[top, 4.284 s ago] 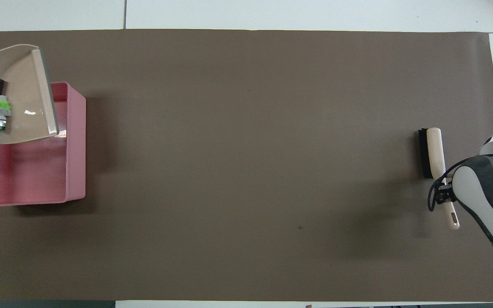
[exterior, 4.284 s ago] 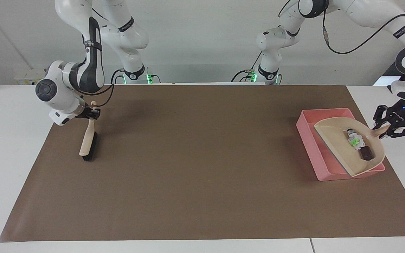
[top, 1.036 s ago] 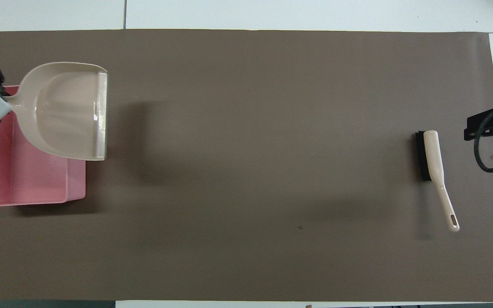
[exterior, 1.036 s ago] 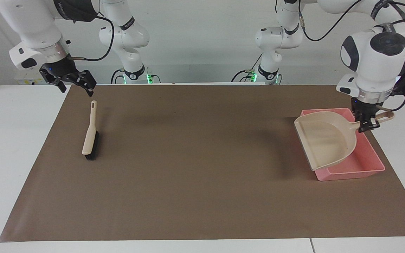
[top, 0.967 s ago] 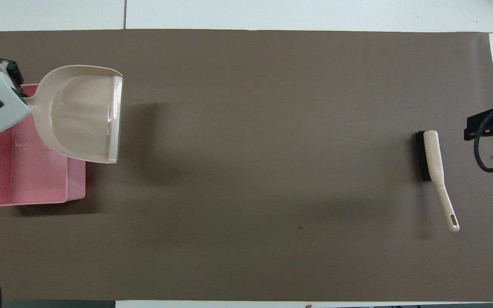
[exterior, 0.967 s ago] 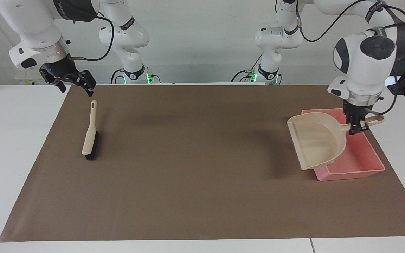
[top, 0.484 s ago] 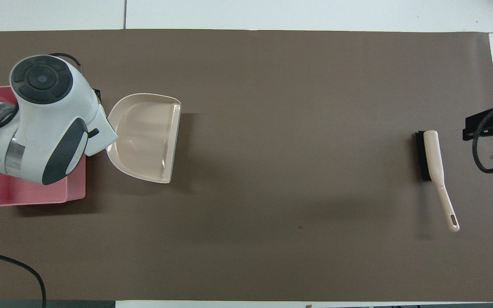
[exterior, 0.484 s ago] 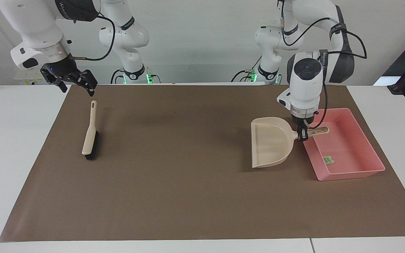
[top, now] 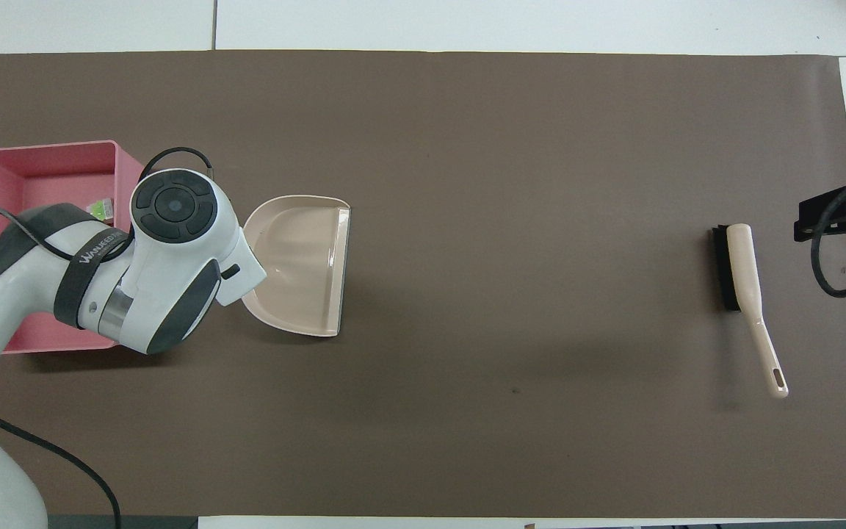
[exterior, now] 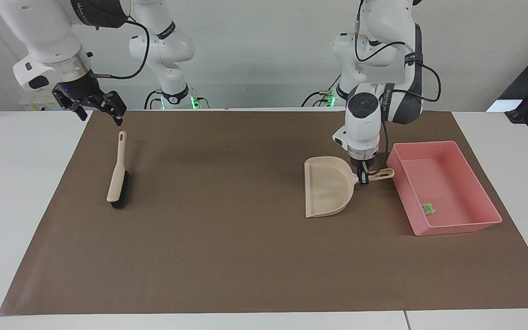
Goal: Clean e-waste and dump in bin
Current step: 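Lower the dustpan onto the table beside the bin with the left gripper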
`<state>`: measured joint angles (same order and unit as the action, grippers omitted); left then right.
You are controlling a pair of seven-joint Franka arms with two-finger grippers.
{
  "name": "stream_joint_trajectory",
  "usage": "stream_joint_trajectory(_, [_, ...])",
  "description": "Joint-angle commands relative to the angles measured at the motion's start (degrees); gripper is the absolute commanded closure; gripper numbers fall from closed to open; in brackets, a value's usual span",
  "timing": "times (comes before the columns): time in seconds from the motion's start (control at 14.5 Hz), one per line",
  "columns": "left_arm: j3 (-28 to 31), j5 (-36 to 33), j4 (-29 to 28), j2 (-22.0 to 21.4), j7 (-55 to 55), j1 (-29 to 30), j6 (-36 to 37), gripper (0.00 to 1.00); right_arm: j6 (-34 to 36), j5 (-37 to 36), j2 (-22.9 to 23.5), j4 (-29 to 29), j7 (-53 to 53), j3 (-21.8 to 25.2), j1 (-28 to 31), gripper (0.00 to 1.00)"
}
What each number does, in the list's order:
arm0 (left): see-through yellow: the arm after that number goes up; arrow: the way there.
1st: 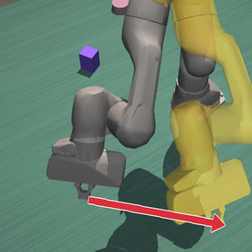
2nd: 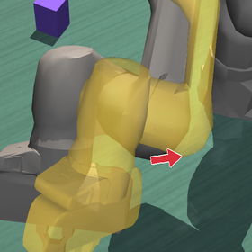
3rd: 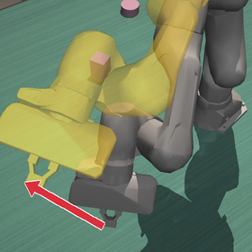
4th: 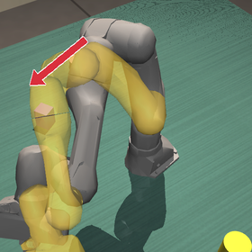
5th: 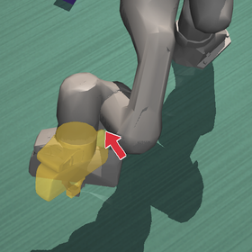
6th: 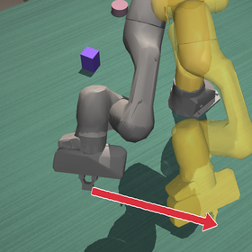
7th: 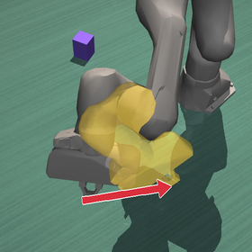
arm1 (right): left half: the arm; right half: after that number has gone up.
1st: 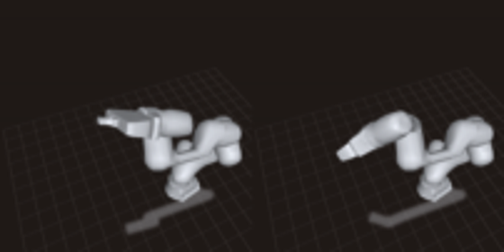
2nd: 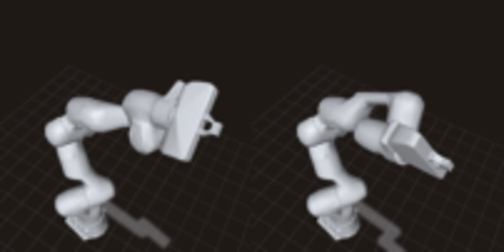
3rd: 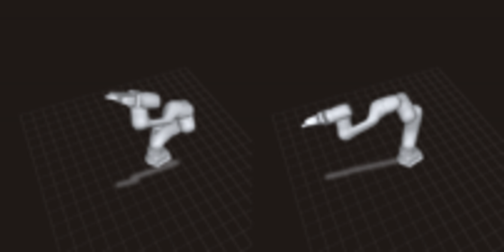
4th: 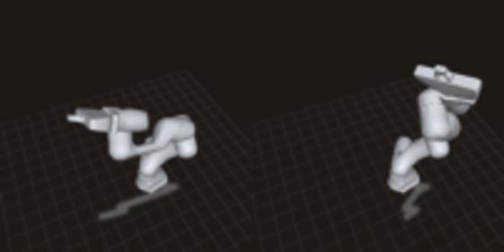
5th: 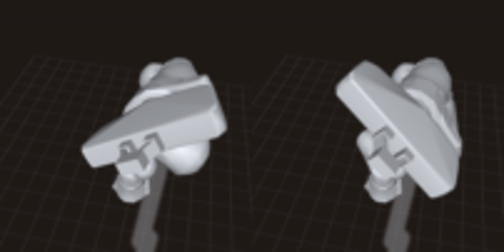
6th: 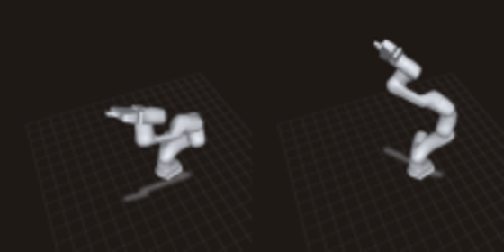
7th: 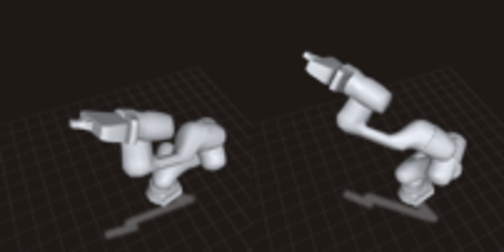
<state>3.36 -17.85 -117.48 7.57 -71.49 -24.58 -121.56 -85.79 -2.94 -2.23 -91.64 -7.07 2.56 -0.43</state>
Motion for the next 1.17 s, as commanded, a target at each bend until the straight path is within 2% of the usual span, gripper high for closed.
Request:
stream_joint_trajectory(0.0, [0.77, 0.80, -4.24, -1.77, 0.21, -2.13, -4.03, 0.97, 0.36, 0.92, -0.67, -0.56, -0.31, 0.26, -0.18, 0.00])
stream_joint_trajectory(0.35, [0.85, 0.80, -5.83, -1.86, 0.03, -3.28, -6.41, 0.95, 0.36, 1.01, -0.67, -0.56, -0.31, 0.26, -0.10, 0.00])
stream_joint_trajectory(0.55, [0.85, 0.80, -5.74, -1.86, 0.03, -3.11, -5.71, 0.75, 0.36, 1.01, -0.67, -0.56, -0.31, 0.26, -0.18, 0.00])
stream_joint_trajectory(0.62, [0.85, 0.80, -5.30, -1.77, -0.40, -2.93, -5.45, 0.48, 0.36, 1.01, -0.67, -0.56, -0.31, 0.26, -0.10, 0.00])
stream_joint_trajectory(0.69, [0.85, 0.80, -4.95, -1.68, -0.67, -2.58, -4.84, 0.00, 0.36, 1.01, -0.67, -0.56, -0.31, 0.26, -0.10, 0.00])
stream_joint_trajectory(0.97, [0.85, 0.89, -3.02, -2.12, -0.58, -0.04, -3.43, 0.00, 0.01, 1.09, -0.67, -0.56, -0.31, 0.26, -0.10, 0.00])
stream_joint_trajectory(1.11, [0.94, 0.89, -1.01, -2.30, -0.50, 1.72, 0.33, 0.00, -1.48, 1.45, -0.58, -0.48, -0.49, 0.26, -0.10, 0.00])
